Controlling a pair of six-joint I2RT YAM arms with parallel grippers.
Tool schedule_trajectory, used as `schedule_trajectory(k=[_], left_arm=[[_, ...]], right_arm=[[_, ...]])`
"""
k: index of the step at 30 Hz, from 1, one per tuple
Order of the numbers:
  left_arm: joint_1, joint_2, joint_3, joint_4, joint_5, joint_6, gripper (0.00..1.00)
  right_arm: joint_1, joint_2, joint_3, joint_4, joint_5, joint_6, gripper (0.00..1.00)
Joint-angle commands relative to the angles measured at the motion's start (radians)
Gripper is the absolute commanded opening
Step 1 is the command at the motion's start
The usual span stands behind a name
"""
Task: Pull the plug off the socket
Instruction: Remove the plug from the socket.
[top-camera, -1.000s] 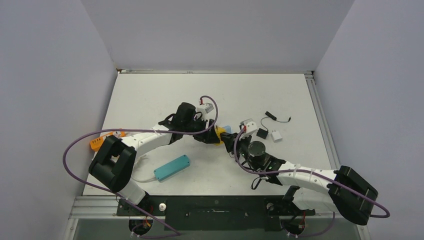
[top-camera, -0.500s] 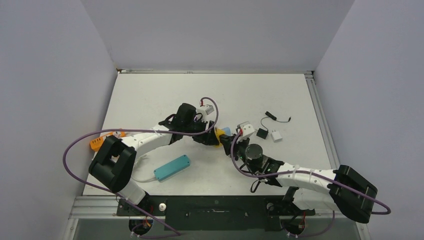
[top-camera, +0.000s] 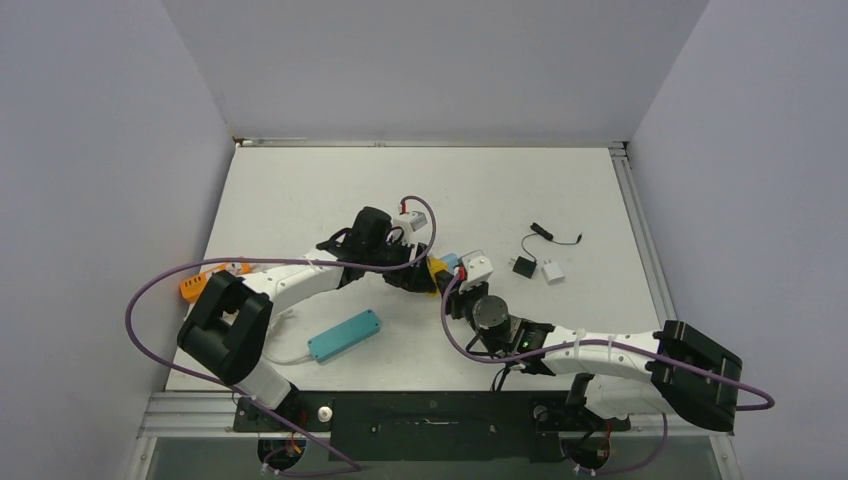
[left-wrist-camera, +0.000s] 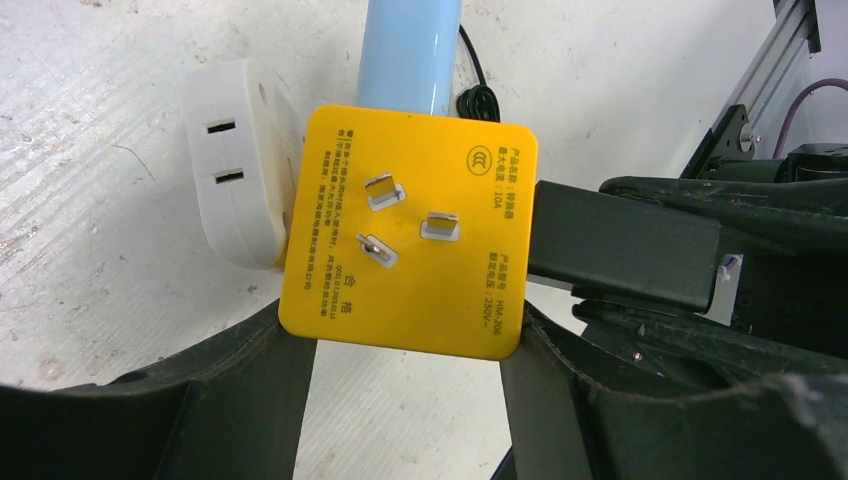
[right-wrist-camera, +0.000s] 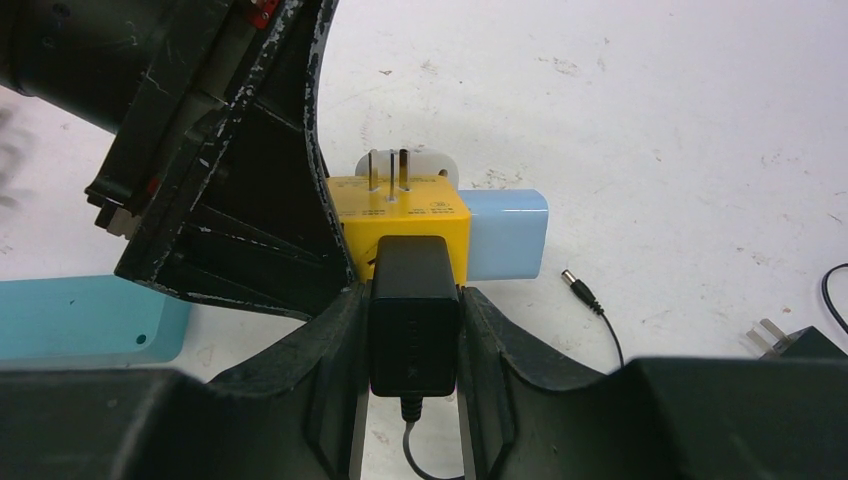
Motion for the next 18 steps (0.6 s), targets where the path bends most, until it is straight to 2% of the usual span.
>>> schedule_trajectory(k=[1,8,15,18], left_arm=[[-0.002,-0.026,0.015,0.012,-0.029,0.021,0.00],[-0.002,-0.045,0.018,-0.003,-0.045,0.043,0.00],[-0.002,-0.035,0.022,-0.006,-0.045,0.043,0.00],[-0.002,-0.033,0.024,-0.017,-0.065,0.044,0.00]], right_arm=[[-0.020,-0.030,0.036,0.083,-0.011,0.002,0.05],[-0.244,-0.081,-0.019,0.104,-0.277,0.162,0.05],[-0.255,-0.076,-0.012,0.096,-0.299,0.153,0.05],[-0.223,-0.076,-0.004,0.086,-0.255,0.132,0.05]])
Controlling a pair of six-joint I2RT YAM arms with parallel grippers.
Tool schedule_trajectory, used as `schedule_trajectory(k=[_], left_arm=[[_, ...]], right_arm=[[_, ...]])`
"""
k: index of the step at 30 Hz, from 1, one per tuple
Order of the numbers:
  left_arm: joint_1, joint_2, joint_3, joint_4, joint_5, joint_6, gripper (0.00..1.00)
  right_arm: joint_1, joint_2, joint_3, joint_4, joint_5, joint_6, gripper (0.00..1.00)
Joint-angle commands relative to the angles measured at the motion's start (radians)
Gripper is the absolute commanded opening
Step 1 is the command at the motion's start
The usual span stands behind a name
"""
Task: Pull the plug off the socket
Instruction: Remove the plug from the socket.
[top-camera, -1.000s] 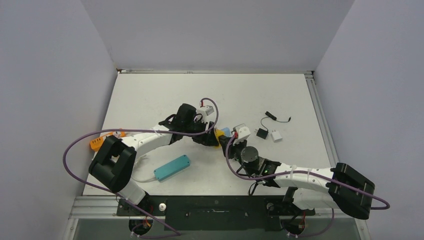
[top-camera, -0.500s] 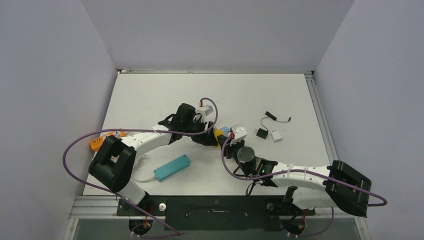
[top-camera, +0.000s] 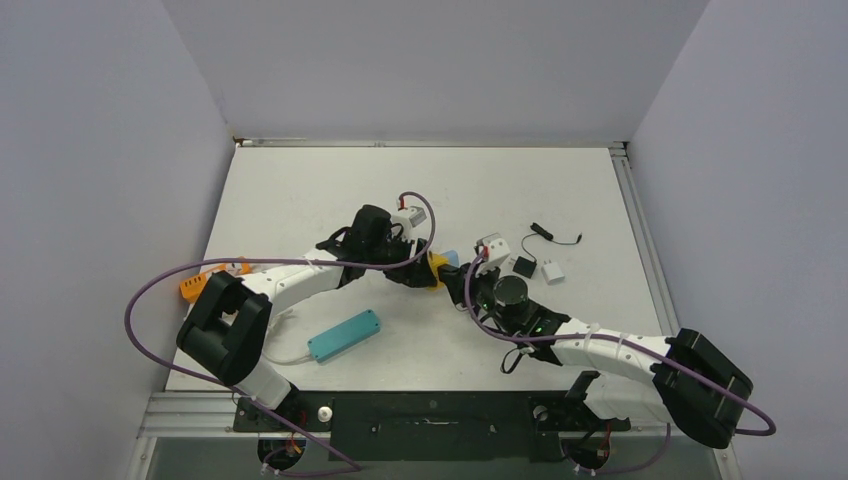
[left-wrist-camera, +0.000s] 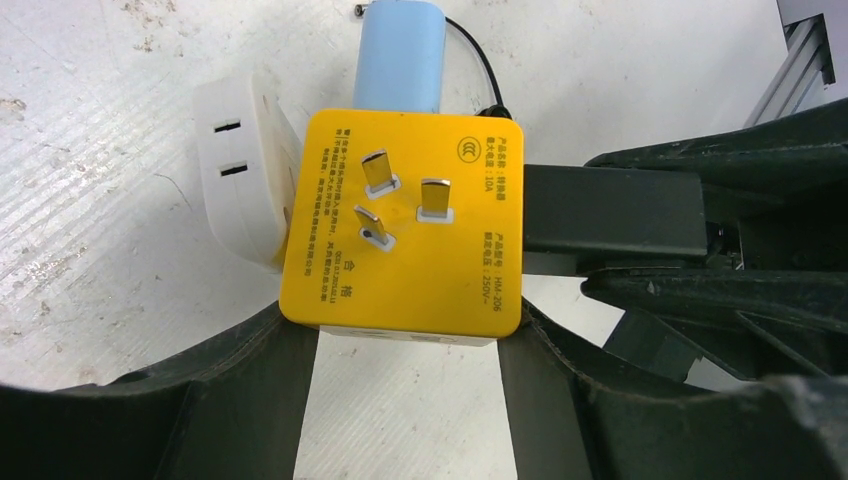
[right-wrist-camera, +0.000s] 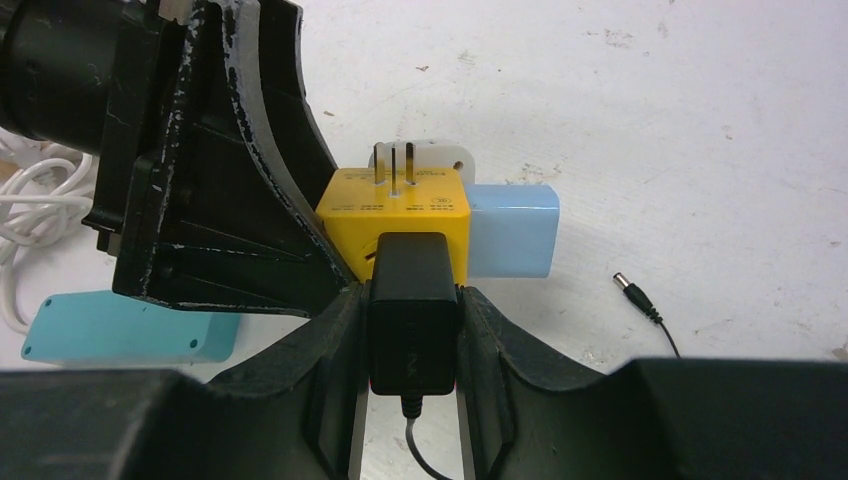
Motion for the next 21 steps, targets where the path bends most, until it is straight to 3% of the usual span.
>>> schedule_trajectory(k=[1,6,12,17,21], left_arm=[[-0.002,-0.028,0.021,-0.058,-0.028,0.048,0.00],[-0.002,-0.026,0.032,-0.098,-0.091,0.057,0.00],[-0.001,-0.028,0.037,-0.113,-0.129,0.061,0.00],[-0.002,-0.028,0.041,-0.129,-0.156,0.066,0.00],[-0.001,-0.038,0.039,-0.128,-0.166,0.072,0.00]], right_arm=[[0.029,-0.030,0.028,0.081,0.115,-0.035,0.05],[0.185,-0.016,0.064,0.054,0.349,-0.135,0.05],[0.257,0.030,0.101,0.038,0.452,-0.183,0.05],[0.245,0.014,0.088,0.044,0.434,-0.155,0.05],[0.112,-0.022,0.054,0.052,0.232,-0.048,0.05]])
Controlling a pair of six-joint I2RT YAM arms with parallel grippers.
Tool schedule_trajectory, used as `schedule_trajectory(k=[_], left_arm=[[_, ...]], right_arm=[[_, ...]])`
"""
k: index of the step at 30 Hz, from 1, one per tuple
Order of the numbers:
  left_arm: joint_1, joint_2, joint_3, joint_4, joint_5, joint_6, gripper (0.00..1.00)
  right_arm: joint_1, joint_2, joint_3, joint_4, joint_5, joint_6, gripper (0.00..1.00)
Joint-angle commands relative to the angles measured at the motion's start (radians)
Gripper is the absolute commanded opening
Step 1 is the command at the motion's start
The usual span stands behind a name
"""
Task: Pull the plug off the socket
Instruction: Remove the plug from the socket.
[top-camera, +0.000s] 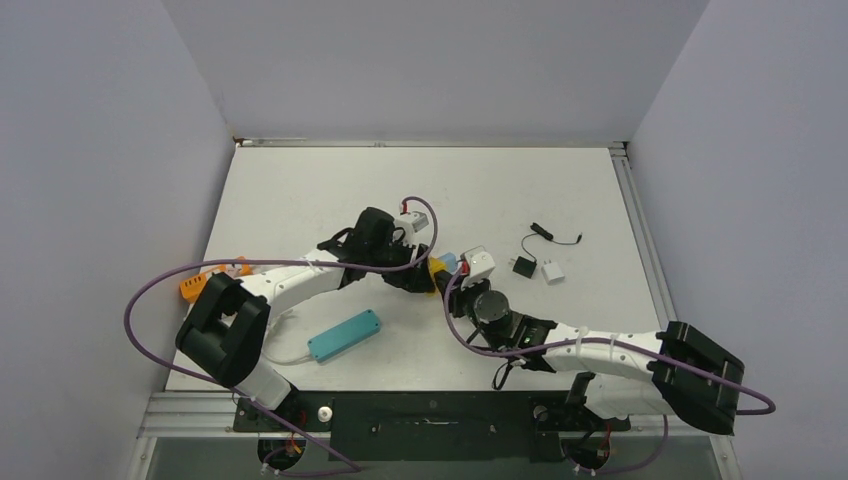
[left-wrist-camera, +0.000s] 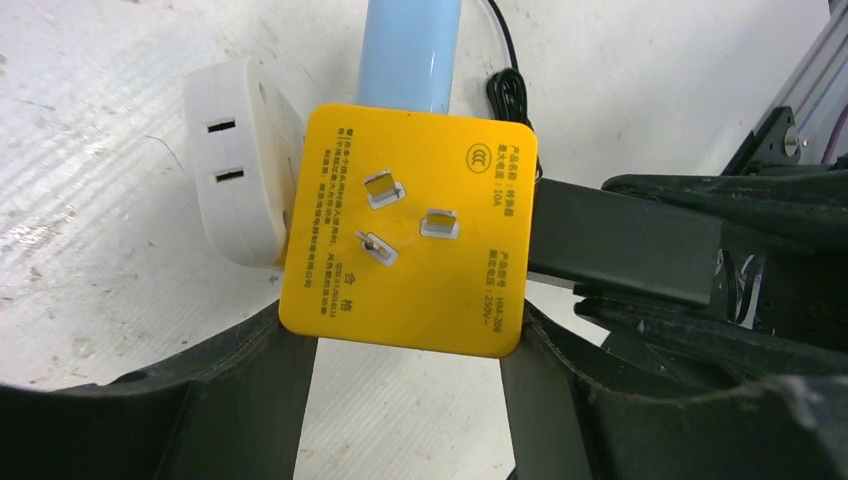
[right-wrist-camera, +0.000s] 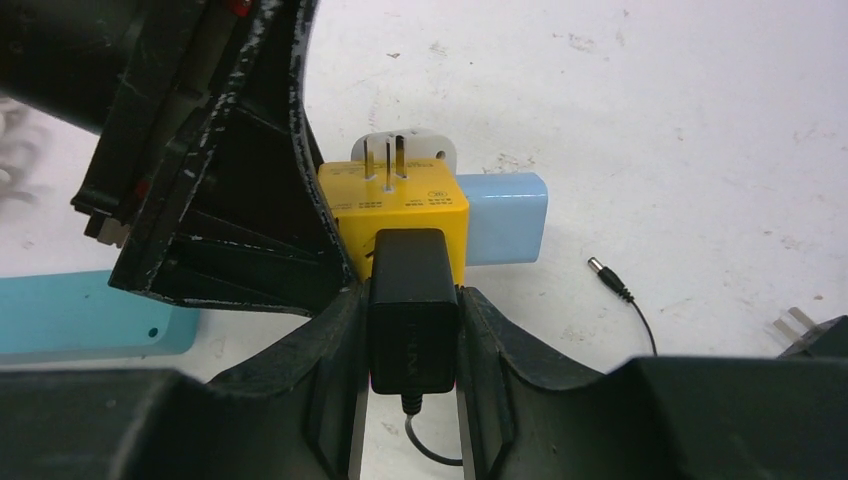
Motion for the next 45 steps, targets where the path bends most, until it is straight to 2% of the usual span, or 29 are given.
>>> schedule_trajectory(k=[1,3,6,8,15,20,23,25,27,31,33,36,40,45], left_arm=[[0.015,-0.033,0.027,-0.037,-0.152,0.035,0.00],[0.015,-0.034,0.028,-0.037,-0.151,0.037,0.00],[0.015,-0.030,0.029,-0.038,-0.149,0.035,0.00],[0.015,-0.024,0.029,-0.037,-0.145,0.035,0.00],[0.024,-0.023,0.032,-0.041,-0.151,0.035,0.00],[0.033,-0.025,0.032,-0.045,-0.153,0.037,0.00],[0.035,-0.029,0.032,-0.045,-0.158,0.039,0.00],[0.035,-0.030,0.031,-0.046,-0.162,0.043,0.00],[0.034,-0.032,0.032,-0.050,-0.172,0.050,0.00],[0.031,-0.033,0.035,-0.058,-0.198,0.063,0.00],[0.029,-0.034,0.037,-0.063,-0.208,0.069,0.00],[0.029,-0.033,0.039,-0.067,-0.215,0.074,0.00],[0.029,-0.034,0.041,-0.071,-0.214,0.075,0.00],[0.032,-0.042,0.042,-0.073,-0.209,0.076,0.00]], right_arm=[[-0.153,-0.073,0.007,0.107,-0.164,0.101,0.05],[-0.208,-0.080,-0.002,0.109,-0.234,0.128,0.05],[-0.204,-0.078,0.006,0.102,-0.238,0.100,0.05],[-0.172,-0.072,0.013,0.096,-0.182,0.082,0.05],[0.061,-0.004,0.085,0.071,0.114,-0.076,0.05],[0.136,0.051,0.117,0.072,0.207,-0.133,0.05],[0.140,0.055,0.115,0.077,0.198,-0.114,0.05],[0.112,0.038,0.105,0.078,0.152,-0.091,0.05],[0.052,0.012,0.091,0.073,0.042,-0.046,0.05],[-0.177,-0.012,0.062,0.092,-0.352,0.071,0.05],[-0.240,0.011,0.067,0.104,-0.502,0.111,0.05],[-0.264,0.042,0.084,0.098,-0.558,0.118,0.05],[-0.225,0.047,0.091,0.082,-0.497,0.089,0.05],[-0.058,0.044,0.128,0.004,-0.159,-0.022,0.05]])
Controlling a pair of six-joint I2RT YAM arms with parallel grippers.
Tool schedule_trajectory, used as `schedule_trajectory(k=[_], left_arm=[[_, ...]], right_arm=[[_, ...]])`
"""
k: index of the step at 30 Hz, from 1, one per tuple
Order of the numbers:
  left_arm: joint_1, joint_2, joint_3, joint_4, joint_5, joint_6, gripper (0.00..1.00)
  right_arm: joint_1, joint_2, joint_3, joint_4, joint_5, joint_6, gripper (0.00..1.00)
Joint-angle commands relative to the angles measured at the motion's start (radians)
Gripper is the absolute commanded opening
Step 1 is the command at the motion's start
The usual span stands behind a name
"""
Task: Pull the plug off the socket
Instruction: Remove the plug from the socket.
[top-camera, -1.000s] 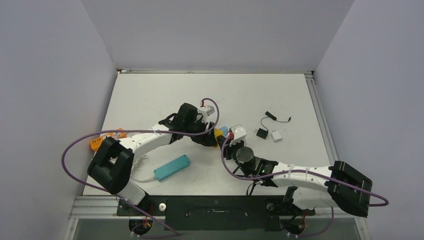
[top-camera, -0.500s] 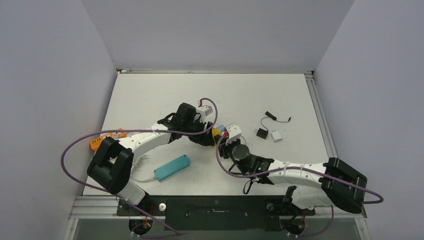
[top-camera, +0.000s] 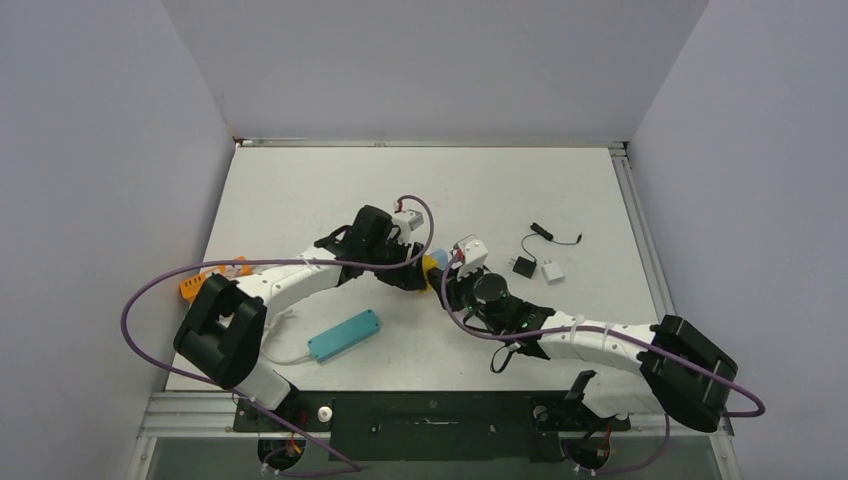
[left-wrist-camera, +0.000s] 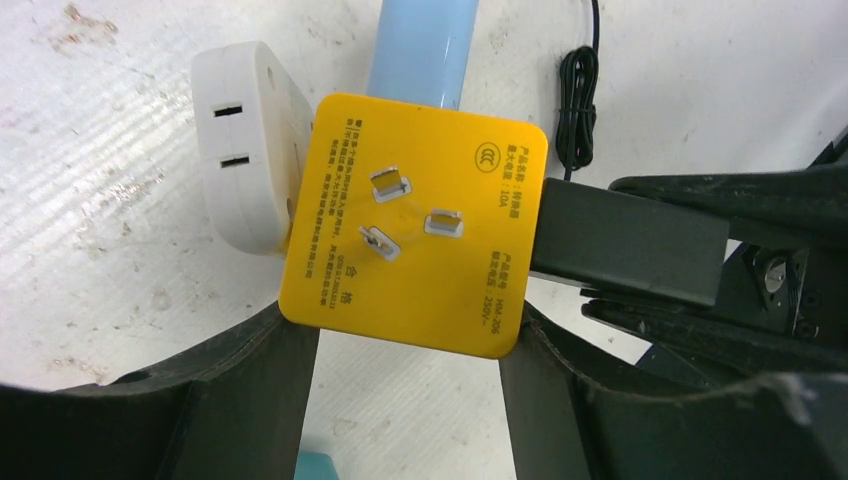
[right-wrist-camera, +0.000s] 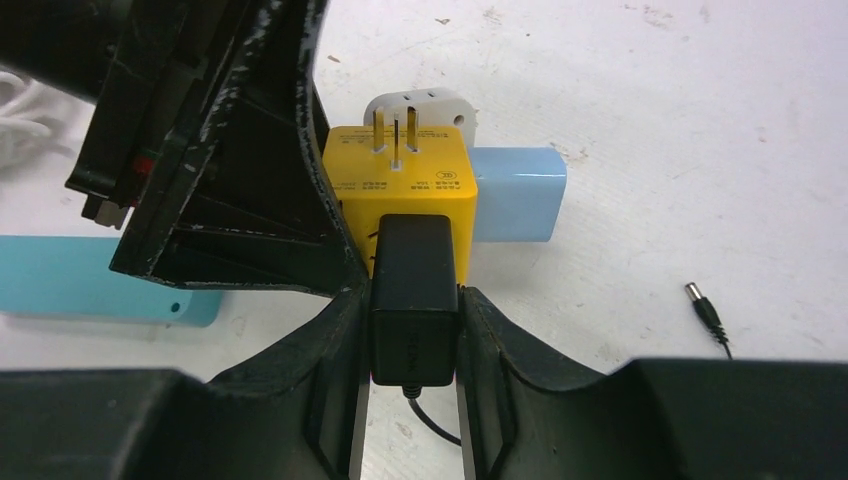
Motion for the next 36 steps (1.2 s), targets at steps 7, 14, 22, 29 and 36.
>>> schedule_trajectory(k=[7,14,22,29,36], left_arm=[[0.017,-0.037,0.016,-0.011,-0.092,0.046,0.00],[0.020,-0.037,0.016,-0.011,-0.089,0.046,0.00],[0.019,-0.032,0.017,-0.006,-0.066,0.048,0.00],[0.036,-0.090,0.008,0.077,0.126,0.051,0.56],[0.087,-0.159,-0.020,0.123,0.163,0.040,0.71]], right_arm=[[0.273,0.073,0.143,0.001,0.491,-0.184,0.05],[0.214,0.031,0.112,0.026,0.330,-0.101,0.05],[-0.094,-0.028,0.035,0.117,-0.173,0.065,0.05],[-0.101,-0.062,0.016,0.111,-0.122,0.071,0.05],[-0.110,-0.074,0.012,0.105,-0.113,0.063,0.05]])
